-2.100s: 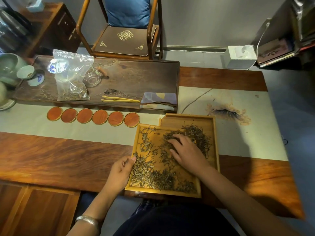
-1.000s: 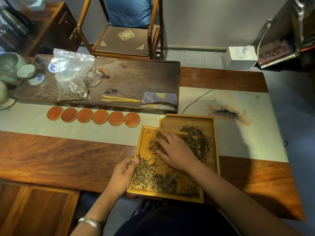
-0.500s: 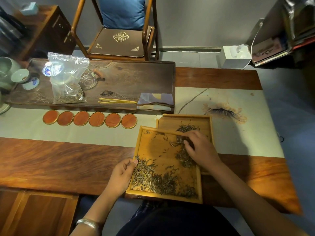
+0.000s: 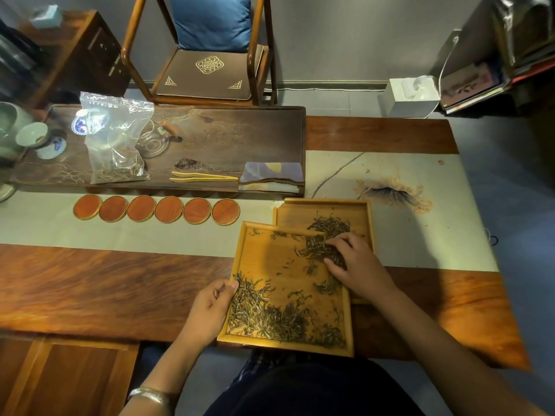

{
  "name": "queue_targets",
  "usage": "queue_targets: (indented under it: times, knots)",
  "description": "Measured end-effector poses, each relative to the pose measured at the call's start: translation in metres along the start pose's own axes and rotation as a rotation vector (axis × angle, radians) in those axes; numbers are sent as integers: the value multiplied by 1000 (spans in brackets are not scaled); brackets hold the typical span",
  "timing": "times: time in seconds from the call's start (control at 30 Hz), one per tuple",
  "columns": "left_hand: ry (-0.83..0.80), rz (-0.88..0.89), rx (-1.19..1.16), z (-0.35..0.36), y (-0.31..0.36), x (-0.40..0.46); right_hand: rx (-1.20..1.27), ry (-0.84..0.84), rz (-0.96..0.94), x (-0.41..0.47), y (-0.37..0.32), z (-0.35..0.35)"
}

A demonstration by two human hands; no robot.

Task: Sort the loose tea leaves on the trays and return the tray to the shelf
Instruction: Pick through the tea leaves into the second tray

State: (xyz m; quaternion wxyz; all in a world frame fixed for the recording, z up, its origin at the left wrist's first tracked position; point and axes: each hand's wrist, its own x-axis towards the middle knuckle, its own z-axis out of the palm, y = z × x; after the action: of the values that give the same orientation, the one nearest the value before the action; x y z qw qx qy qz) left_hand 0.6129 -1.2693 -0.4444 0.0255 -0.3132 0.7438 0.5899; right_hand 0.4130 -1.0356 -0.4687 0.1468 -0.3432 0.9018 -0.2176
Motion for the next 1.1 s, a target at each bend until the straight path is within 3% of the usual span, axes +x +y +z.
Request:
queue_targets:
  times: [0.37, 0.6, 0.77, 0.93, 1.1]
  knots:
    - [27, -30, -81, -1, 3, -5, 41, 37, 112, 24, 17, -11]
    - [31, -32, -81, -3, -1, 0, -13, 64, 21, 15, -7, -13]
    - [25, -30, -71, -2, 2, 1, -44, 24, 134, 13, -32, 10]
    - [17, -17, -23, -2, 4, 1, -90, 87, 131, 26, -27, 10]
    - [17, -5, 17, -4, 0, 1, -130, 45, 100, 30, -9, 3]
